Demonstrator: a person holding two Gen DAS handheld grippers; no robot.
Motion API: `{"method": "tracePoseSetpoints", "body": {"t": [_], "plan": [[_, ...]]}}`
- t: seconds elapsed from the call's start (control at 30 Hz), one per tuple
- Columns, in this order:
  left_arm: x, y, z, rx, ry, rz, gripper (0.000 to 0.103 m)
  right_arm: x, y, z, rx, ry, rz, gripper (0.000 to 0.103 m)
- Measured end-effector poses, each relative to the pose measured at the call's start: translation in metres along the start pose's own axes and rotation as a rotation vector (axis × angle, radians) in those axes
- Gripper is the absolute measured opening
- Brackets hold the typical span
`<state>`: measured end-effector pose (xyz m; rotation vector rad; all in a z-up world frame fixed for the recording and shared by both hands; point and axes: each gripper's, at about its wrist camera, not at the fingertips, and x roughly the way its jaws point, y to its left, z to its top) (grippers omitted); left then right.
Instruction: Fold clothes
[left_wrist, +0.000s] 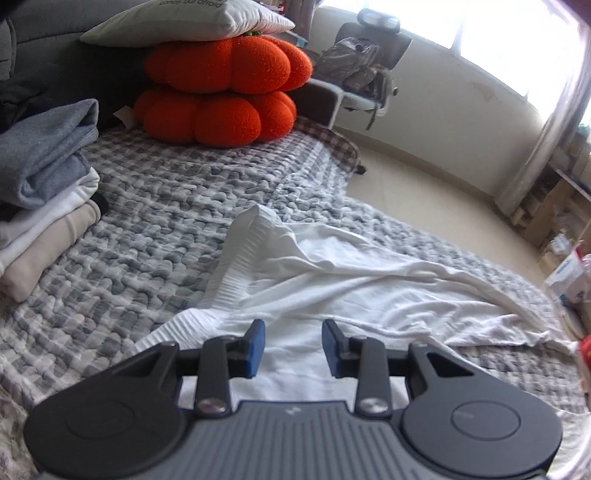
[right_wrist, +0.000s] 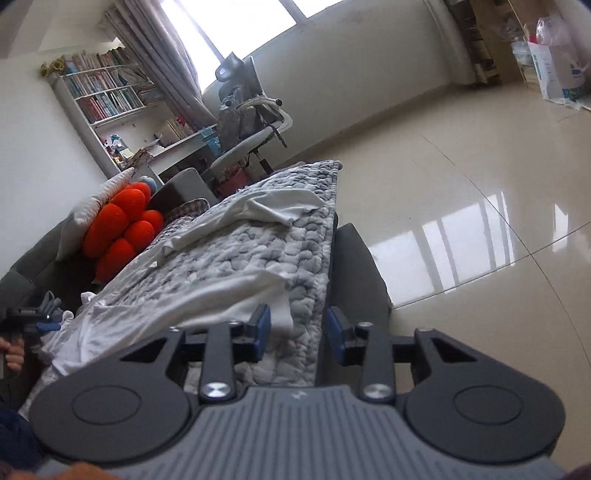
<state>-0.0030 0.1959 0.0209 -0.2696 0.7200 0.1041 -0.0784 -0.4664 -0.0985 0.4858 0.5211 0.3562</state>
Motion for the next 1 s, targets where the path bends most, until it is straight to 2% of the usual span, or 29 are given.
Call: {"method": "tracePoseSetpoints", "body": {"t": [0.1, 0.13, 0.2, 0.33, 0.43, 0.5, 0.57, 0.67, 0.77, 0.93, 1.0], "plan": [[0.005, -0.008, 0.001, -0.001, -0.005, -0.007, 0.035, 0.013, 0.008, 0.000, -0.041, 0.001, 0.060, 0.049], [0.006, -0.011, 0.001, 0.001, -0.009, -0.010, 0.035, 0.016, 0.012, 0.000, -0.049, 0.002, 0.088, 0.040], [0.007, -0.015, 0.001, 0.011, -0.013, 0.000, 0.035, 0.016, 0.021, 0.003, -0.077, 0.011, 0.078, 0.005], [0.011, -0.012, 0.005, 0.000, -0.016, 0.014, 0.035, -0.007, 0.033, 0.015, -0.084, -0.018, -0.002, 0.004], [0.014, -0.010, 0.008, -0.016, -0.021, 0.020, 0.034, -0.032, 0.037, 0.035, -0.003, -0.083, -0.013, 0.004], [0.016, -0.011, 0.007, -0.019, -0.018, 0.012, 0.034, -0.042, 0.039, 0.047, 0.073, -0.087, -0.031, 0.004], [0.018, -0.012, 0.006, -0.020, -0.014, 0.005, 0.034, -0.041, 0.039, 0.051, 0.144, -0.047, -0.065, 0.004], [0.021, -0.011, 0.000, -0.016, 0.002, -0.005, 0.034, -0.032, 0.035, 0.044, 0.190, 0.043, -0.170, 0.005], [0.018, -0.009, -0.006, -0.007, 0.015, -0.026, 0.034, -0.039, 0.025, 0.034, 0.277, 0.067, -0.152, 0.005], [0.011, -0.008, -0.017, 0.017, 0.033, -0.067, 0.035, -0.066, 0.027, 0.033, 0.412, 0.001, -0.067, 0.005], [0.007, -0.012, -0.021, 0.039, 0.046, -0.101, 0.037, -0.069, 0.034, 0.032, 0.429, -0.001, -0.076, 0.005]]}}
